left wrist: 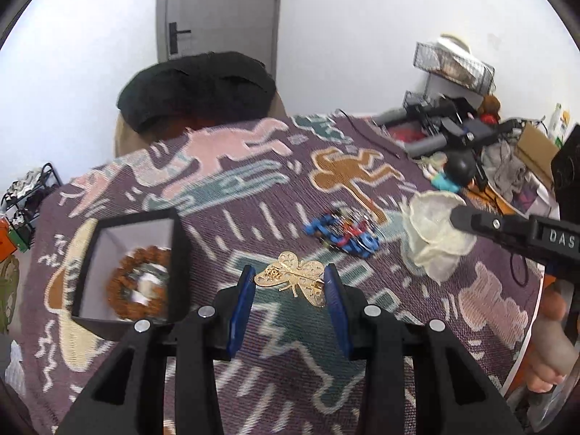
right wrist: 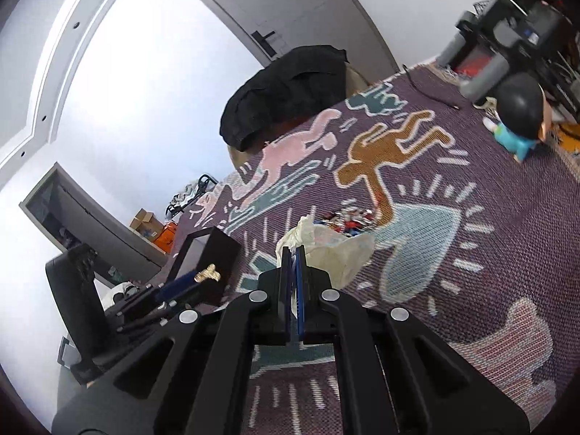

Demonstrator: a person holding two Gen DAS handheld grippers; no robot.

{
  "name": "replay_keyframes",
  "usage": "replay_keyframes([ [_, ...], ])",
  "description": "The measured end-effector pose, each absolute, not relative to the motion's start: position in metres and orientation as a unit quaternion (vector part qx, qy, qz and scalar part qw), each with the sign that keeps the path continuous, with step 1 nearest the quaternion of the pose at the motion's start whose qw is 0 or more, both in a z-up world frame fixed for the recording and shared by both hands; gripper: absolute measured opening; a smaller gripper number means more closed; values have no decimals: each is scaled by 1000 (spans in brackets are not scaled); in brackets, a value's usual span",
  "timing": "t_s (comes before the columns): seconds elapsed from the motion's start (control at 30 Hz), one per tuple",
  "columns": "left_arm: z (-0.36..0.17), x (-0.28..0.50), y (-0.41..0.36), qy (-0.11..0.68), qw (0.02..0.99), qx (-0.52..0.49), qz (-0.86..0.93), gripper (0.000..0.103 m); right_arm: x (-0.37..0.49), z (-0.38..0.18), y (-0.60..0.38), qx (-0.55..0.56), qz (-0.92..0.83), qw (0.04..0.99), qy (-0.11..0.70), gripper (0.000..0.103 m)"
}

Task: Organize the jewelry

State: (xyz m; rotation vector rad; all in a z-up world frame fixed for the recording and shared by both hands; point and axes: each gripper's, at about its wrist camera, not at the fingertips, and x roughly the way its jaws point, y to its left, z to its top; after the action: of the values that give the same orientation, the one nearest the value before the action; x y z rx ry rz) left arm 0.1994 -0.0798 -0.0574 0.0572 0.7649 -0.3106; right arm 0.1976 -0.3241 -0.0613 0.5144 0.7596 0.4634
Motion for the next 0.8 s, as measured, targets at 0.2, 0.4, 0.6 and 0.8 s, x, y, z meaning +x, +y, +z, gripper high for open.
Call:
replay_keyframes([
  [0.2, -42, 203, -47, 359, 925, 11, -125, 37, 196, -41, -304, 229, 238, 876, 352, 4],
  [0.4, -42, 214, -4, 364, 927, -20, -89, 37, 194, -25, -275, 209, 256, 879, 345, 4],
  [0.6, -50, 221, 31, 371, 925, -54, -68, 37, 199, -14, -236, 183, 275, 880, 342, 4],
  [0.8, -57, 222, 55, 362, 928, -79, -45, 75, 209, -13, -195, 158, 286, 878, 349, 4],
])
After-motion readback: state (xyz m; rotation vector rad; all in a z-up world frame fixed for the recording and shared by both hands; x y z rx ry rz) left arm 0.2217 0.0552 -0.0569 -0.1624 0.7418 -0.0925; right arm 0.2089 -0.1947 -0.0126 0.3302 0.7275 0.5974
